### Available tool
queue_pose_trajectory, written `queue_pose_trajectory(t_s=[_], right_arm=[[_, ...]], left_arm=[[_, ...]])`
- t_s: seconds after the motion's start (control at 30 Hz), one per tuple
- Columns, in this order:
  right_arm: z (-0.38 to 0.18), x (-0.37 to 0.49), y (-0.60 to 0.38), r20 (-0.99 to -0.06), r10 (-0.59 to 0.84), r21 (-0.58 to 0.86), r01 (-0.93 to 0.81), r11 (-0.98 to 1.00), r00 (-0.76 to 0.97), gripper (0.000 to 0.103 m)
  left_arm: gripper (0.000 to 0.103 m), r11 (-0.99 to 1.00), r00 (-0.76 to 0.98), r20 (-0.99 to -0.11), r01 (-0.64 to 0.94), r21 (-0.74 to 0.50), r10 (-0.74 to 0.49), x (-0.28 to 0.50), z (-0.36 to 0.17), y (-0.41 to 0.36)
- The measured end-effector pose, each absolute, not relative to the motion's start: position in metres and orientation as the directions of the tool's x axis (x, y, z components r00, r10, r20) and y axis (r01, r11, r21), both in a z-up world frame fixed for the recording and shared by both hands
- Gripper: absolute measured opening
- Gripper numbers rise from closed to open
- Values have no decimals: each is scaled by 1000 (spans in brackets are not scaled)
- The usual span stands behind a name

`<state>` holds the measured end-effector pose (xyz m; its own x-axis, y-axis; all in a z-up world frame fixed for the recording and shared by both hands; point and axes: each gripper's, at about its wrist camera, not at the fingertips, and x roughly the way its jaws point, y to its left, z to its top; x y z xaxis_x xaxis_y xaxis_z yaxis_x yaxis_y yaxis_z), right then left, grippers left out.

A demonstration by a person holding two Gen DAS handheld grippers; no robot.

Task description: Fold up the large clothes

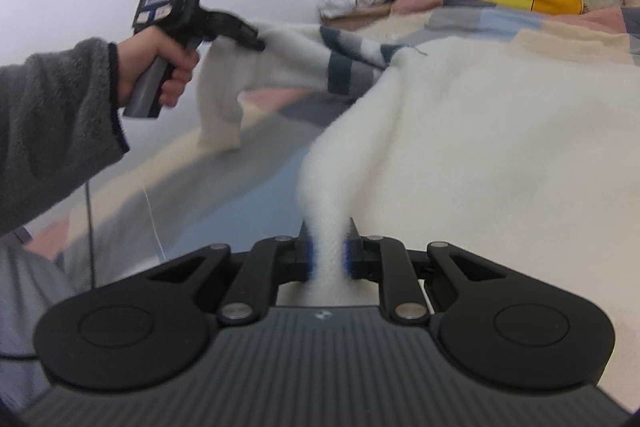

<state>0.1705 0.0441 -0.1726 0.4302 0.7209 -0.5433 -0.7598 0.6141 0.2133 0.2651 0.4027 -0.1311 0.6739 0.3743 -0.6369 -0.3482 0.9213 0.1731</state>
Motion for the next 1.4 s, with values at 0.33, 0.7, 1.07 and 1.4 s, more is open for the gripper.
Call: queue_pose_trajectory(t_s=[0.33,0.7,1.07,1.4], right_arm=[[-176,172,44,-590,691,236,-730,641,416,18],[-182,174,50,-620,676,247,-718,650,399,19],[-182,175,57,-632,659,230,-714,661,407,19],[-183,173,59,-636,651,212,-717,664,415,19]], left_arm=[[13,979,728,-686,-139,-150,-1,186,-171,395],[60,680,831,-535,-304,-667,-153,99,-155,454],[66,44,890,-439,-437,-898,-124,57,-190,490],[72,37,807,-583,-582,-812,-98,64,-189,490]])
